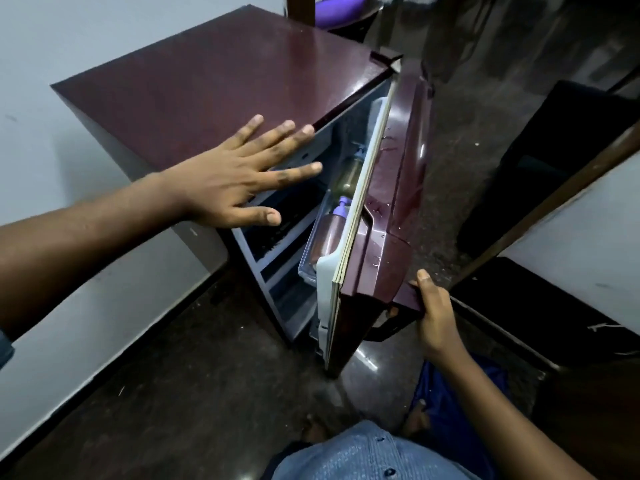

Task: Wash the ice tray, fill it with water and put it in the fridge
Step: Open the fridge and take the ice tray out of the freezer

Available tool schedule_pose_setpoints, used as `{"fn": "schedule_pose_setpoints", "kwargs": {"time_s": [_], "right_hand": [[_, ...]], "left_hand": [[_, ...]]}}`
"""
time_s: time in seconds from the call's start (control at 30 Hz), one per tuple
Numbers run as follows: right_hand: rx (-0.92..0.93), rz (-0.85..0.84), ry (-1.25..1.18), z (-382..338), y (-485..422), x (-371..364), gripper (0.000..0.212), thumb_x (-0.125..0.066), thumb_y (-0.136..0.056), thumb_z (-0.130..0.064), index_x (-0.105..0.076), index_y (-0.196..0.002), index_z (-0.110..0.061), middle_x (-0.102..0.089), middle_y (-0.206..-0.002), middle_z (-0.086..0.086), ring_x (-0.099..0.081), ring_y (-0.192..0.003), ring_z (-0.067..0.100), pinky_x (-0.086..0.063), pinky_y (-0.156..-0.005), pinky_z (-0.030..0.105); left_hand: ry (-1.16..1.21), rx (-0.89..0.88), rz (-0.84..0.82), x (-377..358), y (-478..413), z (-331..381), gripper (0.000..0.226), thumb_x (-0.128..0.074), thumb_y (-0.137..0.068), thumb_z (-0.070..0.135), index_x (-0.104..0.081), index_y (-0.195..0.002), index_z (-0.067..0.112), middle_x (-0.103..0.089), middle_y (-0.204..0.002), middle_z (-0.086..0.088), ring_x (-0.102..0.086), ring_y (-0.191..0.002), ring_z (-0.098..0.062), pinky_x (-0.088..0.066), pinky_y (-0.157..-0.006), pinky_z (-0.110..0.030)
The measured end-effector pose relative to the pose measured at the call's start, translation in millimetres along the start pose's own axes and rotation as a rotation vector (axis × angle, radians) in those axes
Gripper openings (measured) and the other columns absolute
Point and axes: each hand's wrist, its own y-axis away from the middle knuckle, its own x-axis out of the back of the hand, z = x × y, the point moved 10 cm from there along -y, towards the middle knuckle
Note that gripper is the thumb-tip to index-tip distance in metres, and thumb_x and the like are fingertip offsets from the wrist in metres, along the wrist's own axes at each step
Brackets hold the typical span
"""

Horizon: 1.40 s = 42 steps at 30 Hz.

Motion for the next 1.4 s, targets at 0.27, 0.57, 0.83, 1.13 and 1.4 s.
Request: {"fn": "schedule_pose_setpoints", "kwargs": {"time_s": [0.27,0.57,0.83,1.13,1.4], "right_hand": [[-0.023,0.069,-0.042,3.2,3.5,69.7,0.082,-0.058,-0.095,-0.06,-0.057,-0.092,0.023,-0.065,-0.087,0.021,-0.058,-0.083,0.029,-0.046,-0.079,0.039],[0.222,0.395,0.604,-73.9,29.3,146.7,0.069,-0.04,-0.103,-0.062,-0.064,-0.076,-0.003,-0.062,-0.067,0.008,-0.058,-0.062,0.019,-0.044,-0.058,0.038],[0.392,0.409,1.049,-178.3,61.9,108.2,0.052,-0.051,-0.102,-0.045,-0.066,-0.134,-0.008,-0.068,-0.133,0.007,-0.06,-0.123,0.023,-0.048,-0.106,0.038],[0.119,0.232,1.385,-164.6,46.4,91.5,0.084,-0.03,-0.102,-0.063,-0.032,-0.162,-0.005,-0.032,-0.169,0.015,-0.026,-0.158,0.03,-0.019,-0.13,0.047],[-0.01,0.327,1.442,-161.4,8.8,154.6,0.079,-0.034,-0.106,-0.054,-0.021,-0.164,-0.002,-0.02,-0.172,0.019,-0.018,-0.16,0.032,-0.008,-0.13,0.044]], "left_hand": [[-0.007,-0.229,0.127,36.1,-115.8,79.2,0.075,-0.019,-0.107,0.071,-0.006,-0.171,0.033,0.009,-0.179,-0.011,0.008,-0.165,-0.034,0.001,-0.129,-0.067],[-0.009,-0.402,0.076,22.1,-197.5,143.3,0.072,-0.021,-0.108,0.071,-0.005,-0.17,0.038,0.008,-0.179,-0.005,0.006,-0.165,-0.031,-0.002,-0.13,-0.064],[0.111,-0.4,-0.002,7.3,-232.5,166.7,0.075,-0.02,-0.105,0.074,-0.004,-0.17,0.039,0.009,-0.179,-0.002,0.002,-0.166,-0.03,-0.004,-0.132,-0.059],[0.178,-0.284,0.06,13.9,-272.1,190.6,0.086,-0.034,-0.099,0.078,-0.008,-0.17,0.037,-0.002,-0.179,-0.008,-0.014,-0.164,-0.032,-0.008,-0.132,-0.055],[0.206,-0.186,0.127,14.2,-317.4,206.1,0.091,-0.033,-0.093,0.083,-0.026,-0.168,0.031,-0.012,-0.178,-0.01,-0.021,-0.162,-0.036,-0.017,-0.13,-0.055]]}}
